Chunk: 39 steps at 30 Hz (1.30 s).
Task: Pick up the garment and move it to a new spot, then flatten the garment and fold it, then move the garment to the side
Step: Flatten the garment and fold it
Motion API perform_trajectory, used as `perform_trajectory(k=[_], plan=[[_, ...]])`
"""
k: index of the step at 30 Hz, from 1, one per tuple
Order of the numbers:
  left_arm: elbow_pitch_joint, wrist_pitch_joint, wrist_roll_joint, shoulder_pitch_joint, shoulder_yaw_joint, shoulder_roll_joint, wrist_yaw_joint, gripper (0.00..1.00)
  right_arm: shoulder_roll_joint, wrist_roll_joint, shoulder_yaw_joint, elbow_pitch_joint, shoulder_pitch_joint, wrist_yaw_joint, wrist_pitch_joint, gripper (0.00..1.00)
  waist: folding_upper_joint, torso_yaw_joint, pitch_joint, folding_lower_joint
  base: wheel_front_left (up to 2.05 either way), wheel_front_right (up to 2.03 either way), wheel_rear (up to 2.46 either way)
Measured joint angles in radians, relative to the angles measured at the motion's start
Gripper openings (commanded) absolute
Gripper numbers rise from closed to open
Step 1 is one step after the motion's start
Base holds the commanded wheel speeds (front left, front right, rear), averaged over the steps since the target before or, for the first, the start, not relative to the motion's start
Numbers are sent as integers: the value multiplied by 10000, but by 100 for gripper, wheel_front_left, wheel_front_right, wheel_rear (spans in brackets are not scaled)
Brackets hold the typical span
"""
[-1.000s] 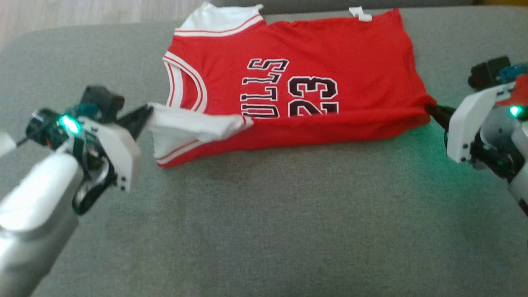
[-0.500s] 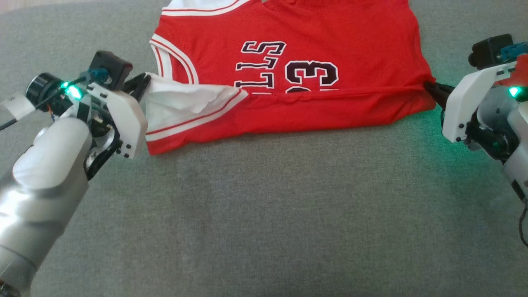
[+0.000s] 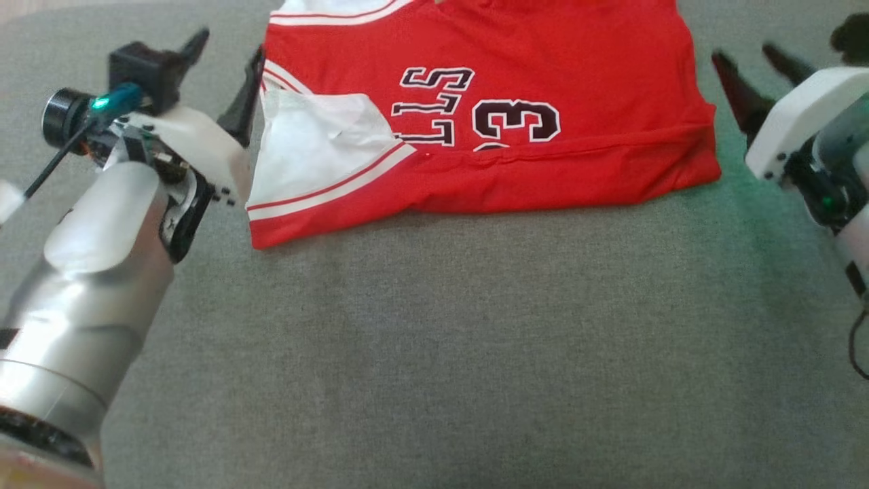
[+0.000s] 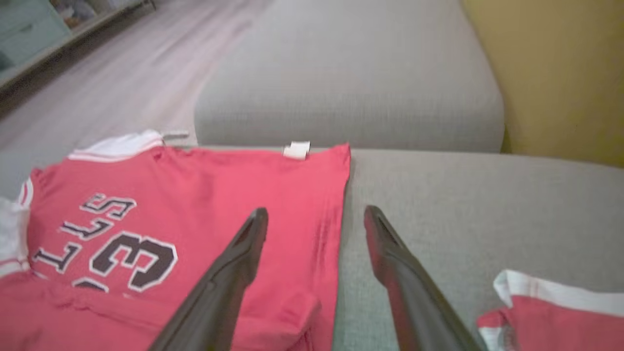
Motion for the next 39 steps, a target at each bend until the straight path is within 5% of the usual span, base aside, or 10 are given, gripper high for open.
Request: perform_trajectory(k=[8, 14, 17, 22, 30, 39], plan=[[-176, -2134, -872, 297, 1570, -531, 433, 100, 763, -349, -1444, -376, 36, 0, -3632, 100, 0, 88, -590, -1, 0, 0, 0], [-2357, -2178, -508, 2052, 3358, -825, 872, 100, 1540, -2418, -3384, -1331, 995, 0, -3988, 100, 0, 222, -1218, -2, 0, 0, 0], [-3726, -2205, 240, 3798, 4332, -1260, 1168, 100, 2577, -4056, -5547, -2685, 3160, 0, -4021, 100, 0, 326, -1557, -3, 0, 0, 0], [-4619, -2203, 1565, 5707, 4899, -1701, 1417, 100, 4036, -5434, -7260, -4117, 6031, 0, -4019, 100, 1, 484, -1854, -3, 0, 0, 0], [-4878, -2203, 2245, 7543, 5772, -2389, 1331, 100, 4435, -6134, -7557, -5035, 7619, 0, -4019, 100, 1, 428, -1861, -2, 0, 0, 0], [-3760, -2203, 2826, 6966, 6107, -2614, 943, 100, 4452, -5969, -7074, -5446, 7539, 0, -4019, 100, 0, 122, -1342, 0, 0, 0, 0]])
